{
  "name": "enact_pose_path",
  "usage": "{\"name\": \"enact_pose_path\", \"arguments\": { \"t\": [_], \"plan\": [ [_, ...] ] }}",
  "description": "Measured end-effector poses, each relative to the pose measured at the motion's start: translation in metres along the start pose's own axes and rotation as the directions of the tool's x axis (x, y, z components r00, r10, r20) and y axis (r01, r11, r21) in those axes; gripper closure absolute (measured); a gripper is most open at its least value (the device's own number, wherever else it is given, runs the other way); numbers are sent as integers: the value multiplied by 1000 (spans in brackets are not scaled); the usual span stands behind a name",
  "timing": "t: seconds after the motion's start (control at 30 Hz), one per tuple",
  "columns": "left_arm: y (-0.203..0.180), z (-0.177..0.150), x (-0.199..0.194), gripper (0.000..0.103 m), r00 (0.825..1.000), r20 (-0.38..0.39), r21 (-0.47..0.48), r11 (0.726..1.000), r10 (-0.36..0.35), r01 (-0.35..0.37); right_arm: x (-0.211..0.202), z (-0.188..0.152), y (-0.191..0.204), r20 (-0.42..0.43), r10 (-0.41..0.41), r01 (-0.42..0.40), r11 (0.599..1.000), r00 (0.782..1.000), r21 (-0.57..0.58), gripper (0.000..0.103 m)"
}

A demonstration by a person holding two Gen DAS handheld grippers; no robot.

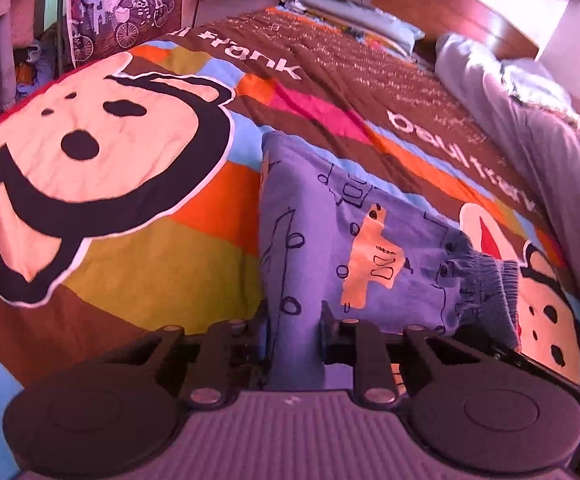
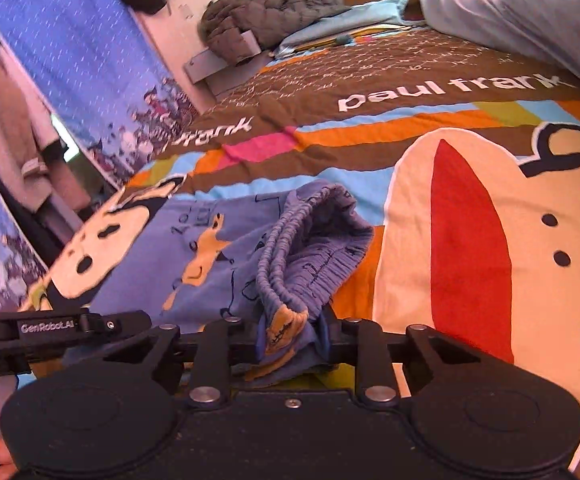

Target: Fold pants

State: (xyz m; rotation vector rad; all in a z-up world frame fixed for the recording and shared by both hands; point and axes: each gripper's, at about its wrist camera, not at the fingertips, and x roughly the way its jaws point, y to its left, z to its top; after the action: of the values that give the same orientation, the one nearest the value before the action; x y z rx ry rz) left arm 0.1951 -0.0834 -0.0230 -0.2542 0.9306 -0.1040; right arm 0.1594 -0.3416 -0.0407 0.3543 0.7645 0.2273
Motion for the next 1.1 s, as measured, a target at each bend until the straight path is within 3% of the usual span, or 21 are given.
{"name": "enact_pose_path", "arguments": {
  "t": [0.13,0.4,0.53,0.7,0.83,0.9,0.97,1.1],
  "plan": [
    [-13,-4,-4,80,999,16,108,993,44,-45,-9,-2,3,19,-1,0,1000,1000,21,81],
    [-17,10,-10,81,999,9,165,985,40,-41,-15,-4,18,60,-55,58,997,997,-56,81],
    [-19,24,-24,83,998,60,232,972,33,-46,-19,-6,33,111,-82,95,989,990,-116,82],
    [0,39,-48,83,991,133,278,958,25,-62,-21,-6,64,178,-60,90,982,982,-166,87],
    [38,43,-64,83,980,179,329,934,82,-139,-4,-6,97,144,-7,27,991,989,-134,90],
    [66,43,-68,83,975,187,316,933,118,-174,11,-10,119,112,25,-14,995,993,-94,90],
    [102,43,-66,83,975,171,251,950,143,-183,25,-17,142,74,51,-45,996,996,-82,90],
    [155,37,-56,77,993,72,88,991,96,-102,50,-33,187,0,49,-49,988,999,-150,84]
  ]
}}
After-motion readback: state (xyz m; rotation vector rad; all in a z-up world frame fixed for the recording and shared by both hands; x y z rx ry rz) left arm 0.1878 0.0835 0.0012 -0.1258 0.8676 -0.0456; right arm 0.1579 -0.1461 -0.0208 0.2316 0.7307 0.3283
